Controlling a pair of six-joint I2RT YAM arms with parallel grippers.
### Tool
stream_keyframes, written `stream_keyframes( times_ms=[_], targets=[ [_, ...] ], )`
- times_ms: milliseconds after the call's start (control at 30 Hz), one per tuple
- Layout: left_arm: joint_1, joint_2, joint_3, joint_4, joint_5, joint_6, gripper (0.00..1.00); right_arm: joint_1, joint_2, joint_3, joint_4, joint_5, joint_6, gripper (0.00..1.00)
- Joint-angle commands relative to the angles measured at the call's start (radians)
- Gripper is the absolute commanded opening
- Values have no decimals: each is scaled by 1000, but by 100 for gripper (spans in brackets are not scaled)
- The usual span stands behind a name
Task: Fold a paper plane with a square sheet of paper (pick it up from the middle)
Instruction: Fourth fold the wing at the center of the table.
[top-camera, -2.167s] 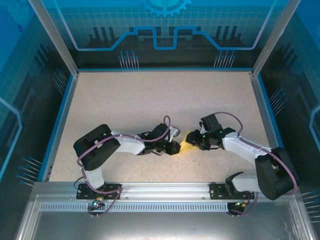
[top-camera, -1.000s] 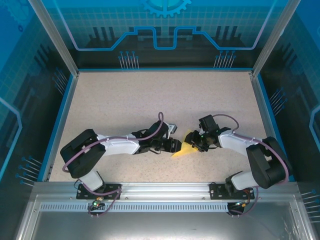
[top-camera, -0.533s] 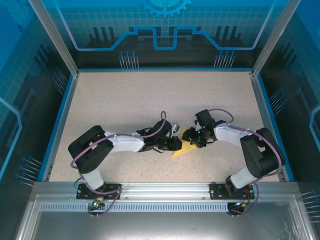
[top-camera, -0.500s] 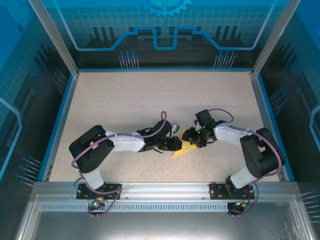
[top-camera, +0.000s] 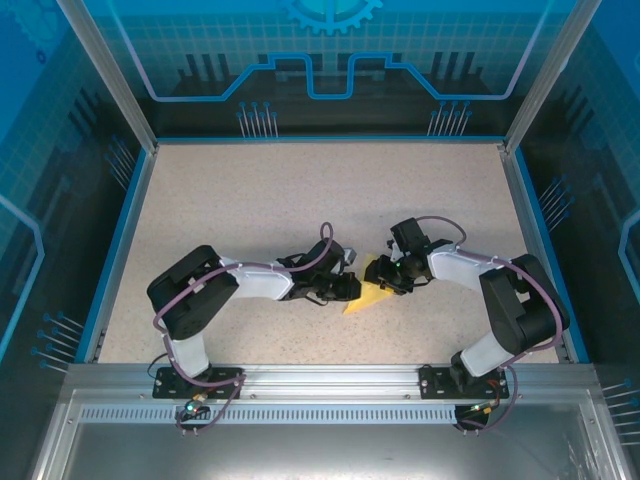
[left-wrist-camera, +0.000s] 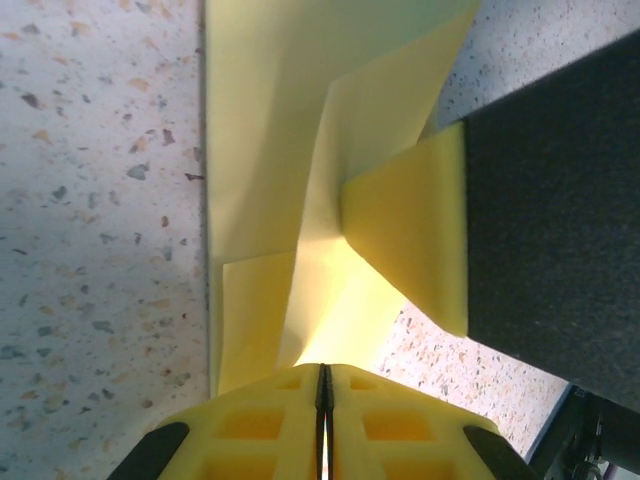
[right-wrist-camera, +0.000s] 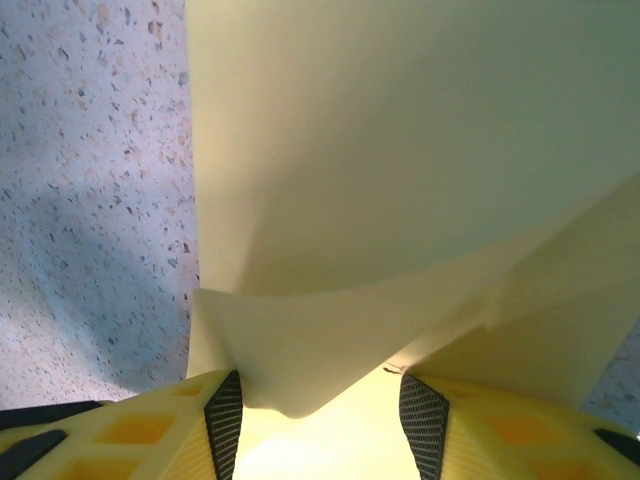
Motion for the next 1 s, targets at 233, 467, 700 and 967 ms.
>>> stream_keyframes(
  times_ms=[233, 467, 700, 967],
  targets=[
    [10, 15, 38, -39, 24, -4, 12, -23, 42, -18, -78, 55, -30, 51],
    [9, 8, 36, -45, 30, -7, 12, -22, 105, 9, -96, 56, -17, 44],
    [35, -44, 29, -27, 32, -38, 15, -21, 166, 39, -129, 64, -50, 41],
    [67, -78, -2, 2, 12, -83, 17, -13, 229, 77, -168, 73, -90, 47]
  ],
)
